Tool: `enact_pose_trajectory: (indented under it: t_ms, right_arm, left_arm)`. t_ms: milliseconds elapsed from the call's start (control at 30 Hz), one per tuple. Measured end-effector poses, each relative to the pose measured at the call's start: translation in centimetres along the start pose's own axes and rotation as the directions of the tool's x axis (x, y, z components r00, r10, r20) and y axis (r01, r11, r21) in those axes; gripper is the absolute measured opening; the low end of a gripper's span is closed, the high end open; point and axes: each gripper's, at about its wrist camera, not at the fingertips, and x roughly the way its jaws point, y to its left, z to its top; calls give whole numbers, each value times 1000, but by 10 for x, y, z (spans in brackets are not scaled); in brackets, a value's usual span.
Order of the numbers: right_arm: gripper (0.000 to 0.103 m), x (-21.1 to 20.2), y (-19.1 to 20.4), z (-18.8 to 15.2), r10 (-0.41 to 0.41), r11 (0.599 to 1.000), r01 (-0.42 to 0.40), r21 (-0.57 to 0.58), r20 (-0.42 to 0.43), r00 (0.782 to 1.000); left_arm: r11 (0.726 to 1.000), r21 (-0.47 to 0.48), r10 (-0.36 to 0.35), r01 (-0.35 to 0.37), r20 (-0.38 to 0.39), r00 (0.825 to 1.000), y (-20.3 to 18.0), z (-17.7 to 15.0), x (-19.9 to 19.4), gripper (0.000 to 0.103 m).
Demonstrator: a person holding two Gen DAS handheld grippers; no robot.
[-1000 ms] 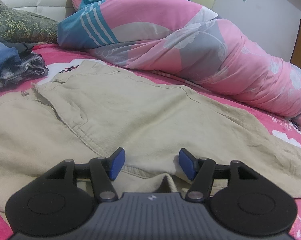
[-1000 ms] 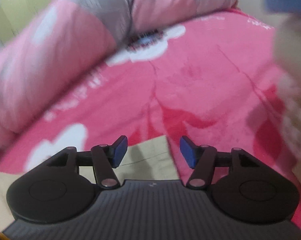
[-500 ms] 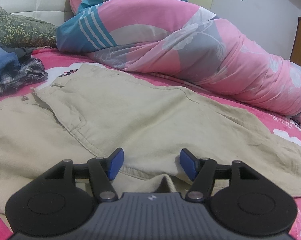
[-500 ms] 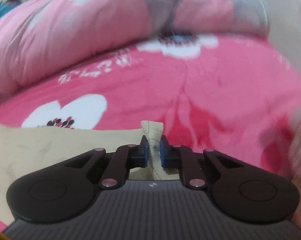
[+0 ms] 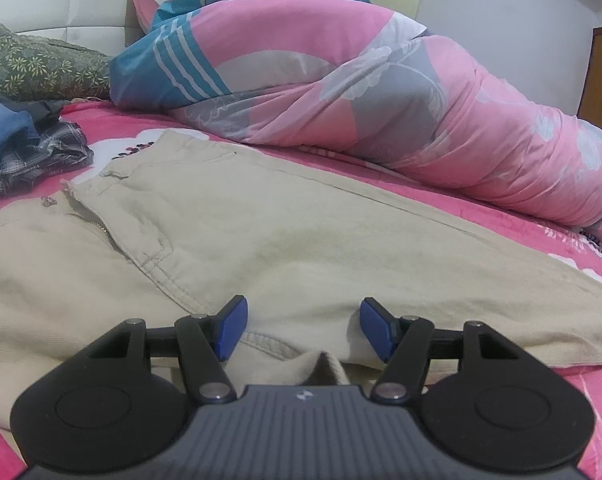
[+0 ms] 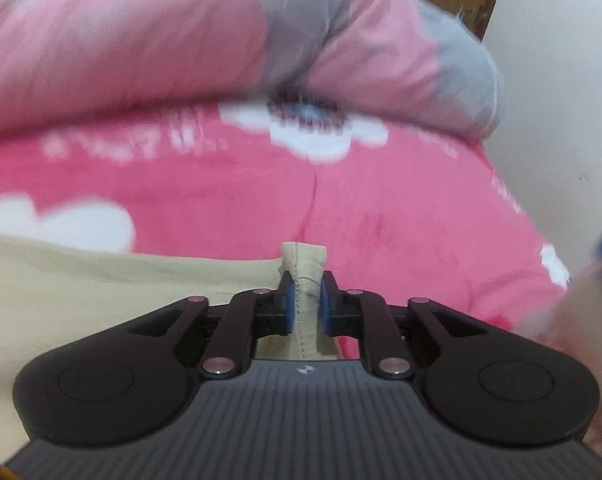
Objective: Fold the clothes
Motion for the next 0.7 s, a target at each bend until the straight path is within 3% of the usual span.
enact_pose_trajectory:
  t_ms: [100, 200, 267, 300, 333, 400, 467, 533, 633, 700]
  right_arm:
    - [43, 11, -7, -10, -84, 996, 85, 35, -17, 996]
    - [47, -9, -18, -9, -154, 987, 154, 44, 4, 988]
    - [48, -37, -21, -10, -136, 990, 133, 38, 66, 989]
    - [53, -51, -24, -12, -114, 993, 109, 52, 89, 990]
    - [61, -66, -29, -16, -68, 994, 58, 96, 98, 993]
    - [63, -94, -41, -27, 26, 978, -48, 203, 111, 994]
    - [63, -108, -62, -50, 136, 902, -158, 401, 81, 987]
    - [63, -111, -76, -76, 228, 796, -217, 565, 52, 972]
    - [62, -95, -86, -107, 306, 663, -224, 714, 14, 952]
    - [61, -81, -86, -111, 300, 629, -209, 749, 14, 954]
  left_arm:
    - [1000, -1, -2, 2, -2, 1000, 0, 0, 0, 64]
    - [1000, -1, -2, 2, -3, 1000, 0, 0, -1, 64]
    - [1000, -2, -4, 4, -4, 1000, 0, 0, -1, 64]
    - [1000, -3, -5, 5, -4, 1000, 0, 0, -1, 64]
    - [1000, -4, -5, 5, -5, 1000, 1, 0, 0, 64]
    - [1000, -6, -6, 5, -5, 1000, 1, 0, 0, 64]
    - [1000, -6, -6, 6, -5, 1000, 1, 0, 0, 64]
    - [1000, -6, -6, 6, -6, 1000, 0, 0, 0, 64]
    - [1000, -9, -8, 8, -7, 1000, 0, 0, 0, 65]
    - [1000, -12, -10, 10, -7, 1000, 1, 0, 0, 65]
